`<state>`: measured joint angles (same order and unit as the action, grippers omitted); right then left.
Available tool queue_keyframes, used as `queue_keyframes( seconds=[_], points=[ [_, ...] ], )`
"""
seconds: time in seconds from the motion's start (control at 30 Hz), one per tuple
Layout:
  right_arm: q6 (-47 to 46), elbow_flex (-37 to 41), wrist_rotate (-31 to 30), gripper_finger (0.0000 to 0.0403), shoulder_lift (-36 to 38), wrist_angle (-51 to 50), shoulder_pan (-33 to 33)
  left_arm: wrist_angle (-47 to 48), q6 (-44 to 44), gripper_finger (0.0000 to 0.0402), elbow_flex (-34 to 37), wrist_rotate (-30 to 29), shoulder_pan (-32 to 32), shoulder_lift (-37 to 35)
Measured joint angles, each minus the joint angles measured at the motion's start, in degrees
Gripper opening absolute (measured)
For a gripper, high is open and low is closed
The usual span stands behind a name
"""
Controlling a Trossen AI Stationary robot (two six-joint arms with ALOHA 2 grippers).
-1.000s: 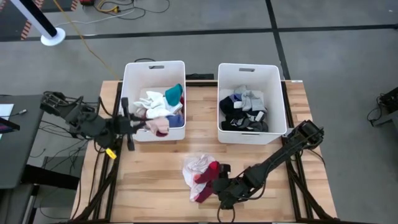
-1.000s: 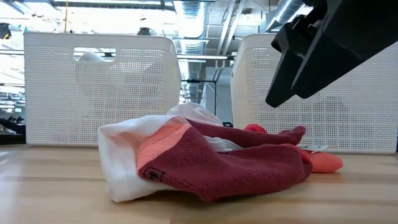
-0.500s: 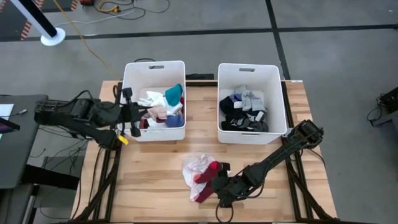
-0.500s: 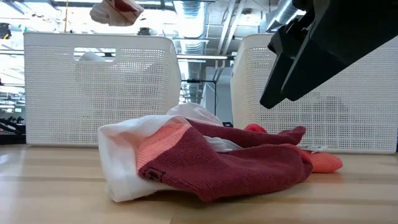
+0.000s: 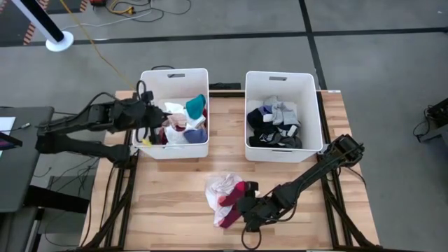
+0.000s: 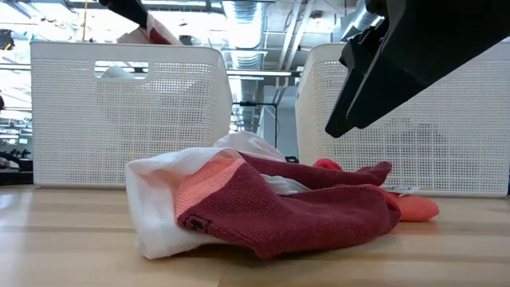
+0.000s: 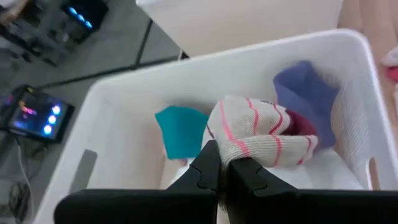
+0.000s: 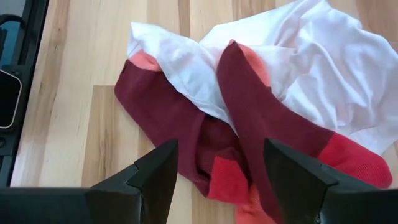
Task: Sort clothes
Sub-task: Put the brown sock into the left white bin
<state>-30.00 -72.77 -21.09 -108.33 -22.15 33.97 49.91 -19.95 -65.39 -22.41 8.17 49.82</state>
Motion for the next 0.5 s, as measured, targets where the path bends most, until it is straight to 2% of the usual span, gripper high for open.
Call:
queue_keyframes(
  seconds=[0.33,0.5],
  points=[
    [-0.06,0.0,-0.06,0.0254,0.0,0.11,0.42,1.23,-1.66,0.0,0.02,8.63,8.89,4.87],
    [-0.36,0.0,-0.14,0.0254,0.0,0.11,0.68,1.25,-2.66,0.0,0.02,10.0,11.42,6.8]
  ],
)
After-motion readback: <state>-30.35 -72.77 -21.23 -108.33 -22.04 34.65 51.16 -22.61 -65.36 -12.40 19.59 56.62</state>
